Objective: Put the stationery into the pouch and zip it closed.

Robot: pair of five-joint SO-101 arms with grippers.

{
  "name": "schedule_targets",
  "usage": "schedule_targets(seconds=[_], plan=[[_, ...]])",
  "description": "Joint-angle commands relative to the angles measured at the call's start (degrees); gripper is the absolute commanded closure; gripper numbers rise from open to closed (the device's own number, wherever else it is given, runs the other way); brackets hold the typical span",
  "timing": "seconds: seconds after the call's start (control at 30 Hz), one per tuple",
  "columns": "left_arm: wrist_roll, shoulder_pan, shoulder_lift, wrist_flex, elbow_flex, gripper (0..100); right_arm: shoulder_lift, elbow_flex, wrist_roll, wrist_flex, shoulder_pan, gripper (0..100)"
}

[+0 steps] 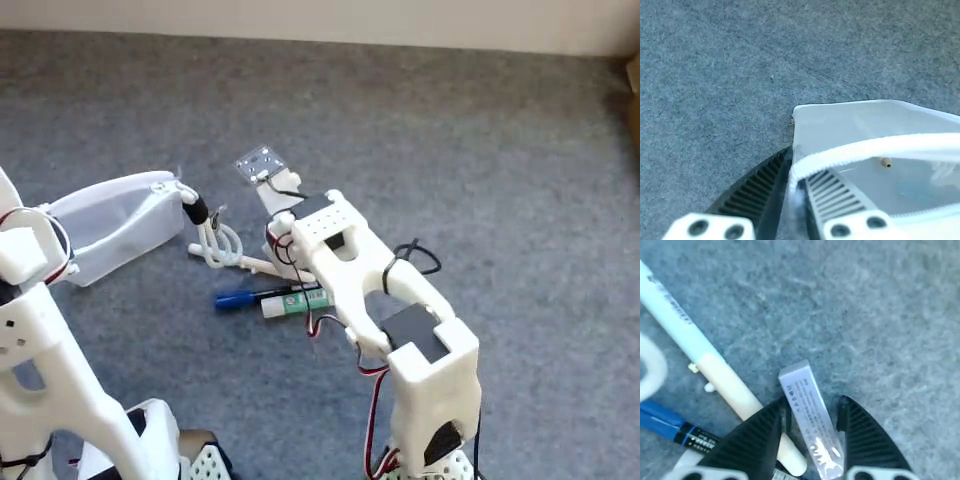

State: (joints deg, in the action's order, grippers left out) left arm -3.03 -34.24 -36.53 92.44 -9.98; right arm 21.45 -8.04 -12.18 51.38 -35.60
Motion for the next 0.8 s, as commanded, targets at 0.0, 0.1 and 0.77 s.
schedule_targets(seconds=[0.0, 0.1, 0.77], plan=[[-0.8, -0.3, -0.6, -1.1, -0.1, 99, -0.2, 2.4, -0.8, -0.5, 0.4, 84.8], [-0.8, -0.3, -0.6, -1.0, -0.1, 99, -0.1, 2.4, -0.8, -0.5, 1.3, 88.2], [-0.8, -0.3, -0.6, -0.5, -0.1, 99, -0.2, 2.4, -8.8, 9.6, 1.8, 87.6]])
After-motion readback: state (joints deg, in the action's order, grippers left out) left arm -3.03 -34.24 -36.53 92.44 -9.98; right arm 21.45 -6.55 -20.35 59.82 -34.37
